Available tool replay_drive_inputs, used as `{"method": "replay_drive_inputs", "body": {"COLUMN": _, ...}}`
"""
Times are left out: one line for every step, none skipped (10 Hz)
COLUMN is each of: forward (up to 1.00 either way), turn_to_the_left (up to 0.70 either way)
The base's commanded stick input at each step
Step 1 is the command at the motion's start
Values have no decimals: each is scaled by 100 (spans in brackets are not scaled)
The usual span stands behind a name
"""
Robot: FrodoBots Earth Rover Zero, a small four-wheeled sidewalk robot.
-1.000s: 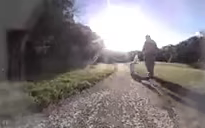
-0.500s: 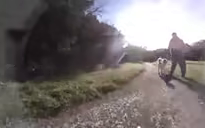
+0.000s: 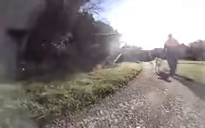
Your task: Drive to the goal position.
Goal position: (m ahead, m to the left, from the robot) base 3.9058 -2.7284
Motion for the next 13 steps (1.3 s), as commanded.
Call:
{"method": "replay_drive_inputs", "body": {"forward": 50, "turn_to_the_left": -50}}
{"method": "replay_drive_inputs", "body": {"forward": 50, "turn_to_the_left": -50}}
{"method": "replay_drive_inputs", "body": {"forward": 50, "turn_to_the_left": -50}}
{"method": "replay_drive_inputs", "body": {"forward": 50, "turn_to_the_left": -41}}
{"method": "replay_drive_inputs", "body": {"forward": 50, "turn_to_the_left": -25}}
{"method": "replay_drive_inputs", "body": {"forward": 50, "turn_to_the_left": -8}}
{"method": "replay_drive_inputs", "body": {"forward": 50, "turn_to_the_left": 0}}
{"method": "replay_drive_inputs", "body": {"forward": 50, "turn_to_the_left": 0}}
{"method": "replay_drive_inputs", "body": {"forward": 50, "turn_to_the_left": 0}}
{"method": "replay_drive_inputs", "body": {"forward": 50, "turn_to_the_left": 0}}
{"method": "replay_drive_inputs", "body": {"forward": 50, "turn_to_the_left": 0}}
{"method": "replay_drive_inputs", "body": {"forward": 50, "turn_to_the_left": 0}}
{"method": "replay_drive_inputs", "body": {"forward": 50, "turn_to_the_left": 50}}
